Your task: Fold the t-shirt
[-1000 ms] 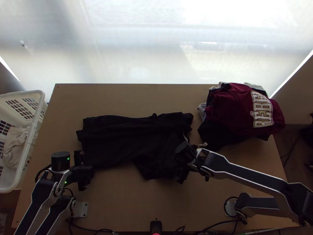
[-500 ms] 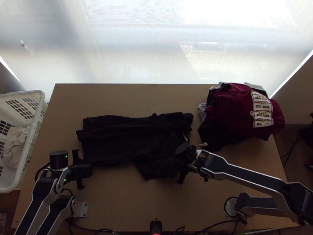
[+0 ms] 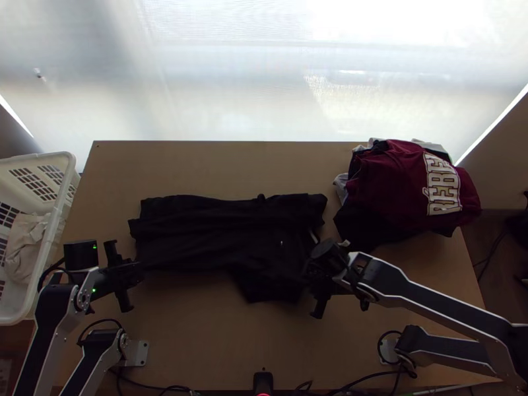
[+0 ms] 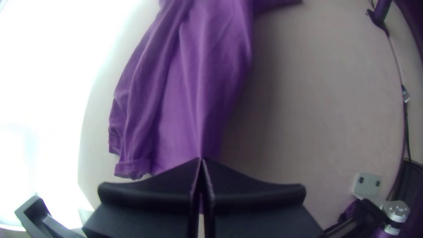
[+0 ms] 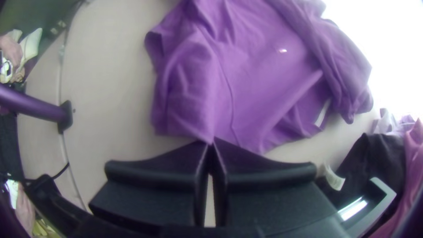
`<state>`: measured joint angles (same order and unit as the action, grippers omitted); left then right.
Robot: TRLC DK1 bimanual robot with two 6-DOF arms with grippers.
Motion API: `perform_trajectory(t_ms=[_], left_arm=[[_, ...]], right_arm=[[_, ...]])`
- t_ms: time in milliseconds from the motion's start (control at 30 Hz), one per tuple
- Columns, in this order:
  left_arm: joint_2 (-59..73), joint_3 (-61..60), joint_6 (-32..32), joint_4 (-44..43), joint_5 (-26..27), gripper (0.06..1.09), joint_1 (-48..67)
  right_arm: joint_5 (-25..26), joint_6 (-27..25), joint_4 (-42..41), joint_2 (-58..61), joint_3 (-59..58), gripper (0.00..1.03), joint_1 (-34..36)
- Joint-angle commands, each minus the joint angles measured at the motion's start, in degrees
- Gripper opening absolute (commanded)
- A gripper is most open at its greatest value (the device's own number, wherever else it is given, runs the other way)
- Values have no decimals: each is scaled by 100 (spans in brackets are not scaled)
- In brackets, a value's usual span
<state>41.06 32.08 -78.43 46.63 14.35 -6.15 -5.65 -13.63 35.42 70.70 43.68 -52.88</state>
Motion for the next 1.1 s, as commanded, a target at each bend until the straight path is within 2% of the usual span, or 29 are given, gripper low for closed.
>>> perform_trajectory(t_ms=[0, 267, 500, 700, 833, 967, 1067], left_arm=[[-72, 431, -102, 795, 6, 10, -422], [-291, 827, -155, 1639, 59, 10, -422], [-379, 1231, -181, 2588, 77, 10, -439], [-36, 1284, -23, 1718, 86, 10, -360], [544, 1266, 223, 909, 86, 10, -334], [1027, 1029, 601, 30, -11, 10, 141], [1519, 915, 610, -374, -117, 10, 167]], right_arm=[[-402, -26, 712, -662, -185, 3, 305], [-578, -96, 1195, -926, -264, 3, 331], [-1070, -105, 1837, -1049, 9, 3, 384], [-1079, -474, 1758, -768, 756, 3, 1131], [-1087, -615, 1723, -144, 1380, 3, 1720], [-1096, -588, 1547, 524, 1881, 3, 1869], [-1096, -571, 1547, 999, 2259, 3, 1948]])
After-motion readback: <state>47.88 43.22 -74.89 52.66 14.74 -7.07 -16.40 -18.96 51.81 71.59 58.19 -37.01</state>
